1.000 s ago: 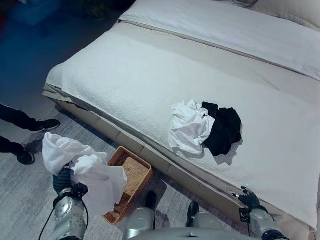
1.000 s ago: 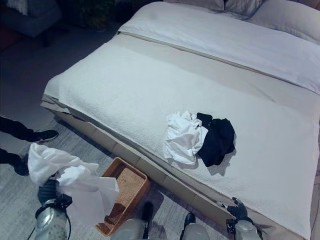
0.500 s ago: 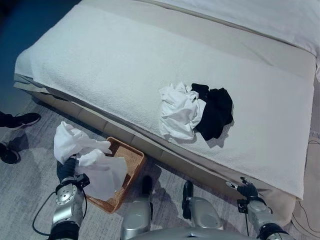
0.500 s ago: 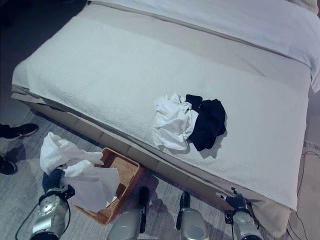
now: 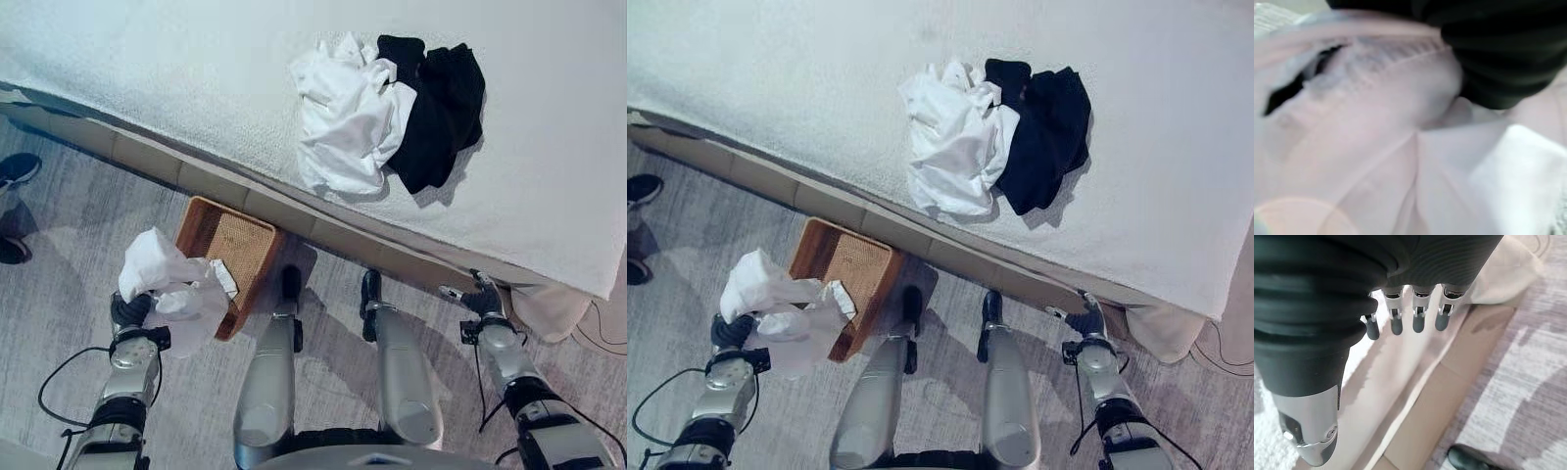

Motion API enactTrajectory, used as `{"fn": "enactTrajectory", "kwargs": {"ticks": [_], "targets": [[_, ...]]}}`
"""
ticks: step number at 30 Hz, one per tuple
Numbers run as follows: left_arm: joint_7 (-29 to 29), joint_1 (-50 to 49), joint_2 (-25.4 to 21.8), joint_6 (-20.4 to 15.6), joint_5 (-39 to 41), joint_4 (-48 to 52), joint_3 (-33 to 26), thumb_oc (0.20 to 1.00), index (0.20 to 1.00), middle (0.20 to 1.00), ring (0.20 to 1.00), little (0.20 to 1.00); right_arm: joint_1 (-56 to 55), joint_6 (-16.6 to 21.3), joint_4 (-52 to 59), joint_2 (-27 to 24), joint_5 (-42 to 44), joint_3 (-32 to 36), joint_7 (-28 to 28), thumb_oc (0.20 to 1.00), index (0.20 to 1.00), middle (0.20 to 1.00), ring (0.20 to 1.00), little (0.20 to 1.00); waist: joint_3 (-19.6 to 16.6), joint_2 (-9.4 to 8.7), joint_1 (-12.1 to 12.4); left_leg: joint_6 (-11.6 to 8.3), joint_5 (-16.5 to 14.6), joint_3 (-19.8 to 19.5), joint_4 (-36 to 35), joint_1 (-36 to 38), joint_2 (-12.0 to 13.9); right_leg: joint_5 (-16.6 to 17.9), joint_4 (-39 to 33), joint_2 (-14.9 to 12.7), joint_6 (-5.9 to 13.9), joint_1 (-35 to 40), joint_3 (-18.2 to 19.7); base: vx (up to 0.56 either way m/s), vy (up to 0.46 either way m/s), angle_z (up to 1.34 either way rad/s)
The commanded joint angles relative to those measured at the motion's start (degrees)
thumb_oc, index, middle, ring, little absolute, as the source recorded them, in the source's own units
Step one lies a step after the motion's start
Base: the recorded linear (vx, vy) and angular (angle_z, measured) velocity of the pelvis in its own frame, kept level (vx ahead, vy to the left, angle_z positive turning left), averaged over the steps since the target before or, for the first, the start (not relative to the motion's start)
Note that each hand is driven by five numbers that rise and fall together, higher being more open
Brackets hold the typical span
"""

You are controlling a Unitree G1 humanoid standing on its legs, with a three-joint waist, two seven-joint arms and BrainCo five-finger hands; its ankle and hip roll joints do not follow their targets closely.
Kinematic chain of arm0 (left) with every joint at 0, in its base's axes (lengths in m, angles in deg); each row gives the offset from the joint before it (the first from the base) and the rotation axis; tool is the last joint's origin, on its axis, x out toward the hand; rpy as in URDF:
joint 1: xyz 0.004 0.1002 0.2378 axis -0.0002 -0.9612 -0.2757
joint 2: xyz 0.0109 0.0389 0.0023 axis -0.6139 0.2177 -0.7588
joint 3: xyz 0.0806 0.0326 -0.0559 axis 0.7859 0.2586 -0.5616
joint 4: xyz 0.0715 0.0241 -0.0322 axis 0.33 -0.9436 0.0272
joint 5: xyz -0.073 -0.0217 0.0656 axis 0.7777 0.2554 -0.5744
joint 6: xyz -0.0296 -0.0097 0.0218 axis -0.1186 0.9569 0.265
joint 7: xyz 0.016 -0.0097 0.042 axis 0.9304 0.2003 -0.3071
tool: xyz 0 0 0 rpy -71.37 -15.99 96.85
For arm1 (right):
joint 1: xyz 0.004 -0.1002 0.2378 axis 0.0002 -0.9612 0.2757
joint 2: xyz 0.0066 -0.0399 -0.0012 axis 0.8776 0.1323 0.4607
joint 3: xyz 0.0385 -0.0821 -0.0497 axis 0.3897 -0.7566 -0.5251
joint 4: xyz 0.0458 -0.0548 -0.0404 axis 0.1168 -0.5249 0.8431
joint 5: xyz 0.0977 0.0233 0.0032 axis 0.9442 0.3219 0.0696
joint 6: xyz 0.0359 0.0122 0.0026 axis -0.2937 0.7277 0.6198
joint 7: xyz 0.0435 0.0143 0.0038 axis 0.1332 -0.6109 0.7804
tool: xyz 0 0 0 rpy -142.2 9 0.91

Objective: Pick up clothes into the bucket

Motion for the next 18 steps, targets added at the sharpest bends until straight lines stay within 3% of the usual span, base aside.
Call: {"fn": "enactTrajectory", "kwargs": {"ticks": [1, 5, 16, 17, 18], "targets": [[-2.93, -1.0, -3.98, -0.77, -1.14, -1.06, -1.5, 0.2, 0.2, 0.2, 0.2, 0.2, -0.05, 2.04, 3.0, -2.93, 1.42, -1.86, 2.03, 1.0, 1.0, 1.0, 1.0, 1.0, -0.55, -0.56, -2.28, 1.52, -5.08, -0.95, 9.94, -5.8, -1.1, 3.34, -2.8, -0.93, 2.5, -1.2, 0.84, -0.04, 0.027, -0.01], [-3.77, 1.14, -4.56, -0.35, -0.76, -0.95, -0.15, 0.2, 0.2, 0.2, 0.2, 0.2, 1.42, 2.13, 3.24, -3.38, 1.58, -2.86, 2.37, 1.0, 1.0, 1.0, 1.0, 1.0, -0.55, -1.34, -2.55, 1.6, -5.45, -1.14, 12.0, -10.64, -0.99, 3.23, -1.37, -0.88, 2.43, -5.68, 0.99, -0.02, 0.01, -0.02], [-6.43, 4.11, -5.57, 1.38, -2.8, -0.88, 1.14, 0.2, 0.2, 0.2, 0.2, 0.2, 2.3, 2.06, 3.17, -3.2, 1.63, -3.81, 2.74, 1.0, 1.0, 1.0, 1.0, 1.0, -0.55, -2.67, -2.77, 1.74, -5.99, -1.52, 12.52, -12.53, -1.12, 3.23, -1.24, -0.84, 2.55, -7.53, 0.84, 0.0, 0.001, -0.01], [-6.72, 4.31, -5.42, 1.62, -2.67, -1.27, 1.11, 0.388, 0.388, 0.388, 0.388, 0.388, 2.49, 2.08, 2.98, -3.13, 1.71, -3.98, 2.77, 1.0, 1.0, 1.0, 1.0, 1.0, -0.55, -2.68, -2.76, 1.73, -5.93, -1.48, 12.35, -12.48, -1.12, 3.3, -1.37, -0.8, 2.55, -7.53, 0.83, 0.0, 0.0, 0.0], [-6.99, 4.42, -5.37, 1.85, -2.69, -1.67, 0.95, 0.856, 0.856, 0.856, 0.856, 0.856, 2.58, 2.06, 2.81, -3.04, 1.69, -4.03, 2.8, 1.0, 1.0, 1.0, 1.0, 1.0, -0.55, -2.72, -2.74, 1.73, -5.9, -1.42, 12.2, -12.47, -1.15, 3.34, -1.62, -0.81, 2.56, -7.45, 0.8, 0.0, 0.0, 0.0]]}}
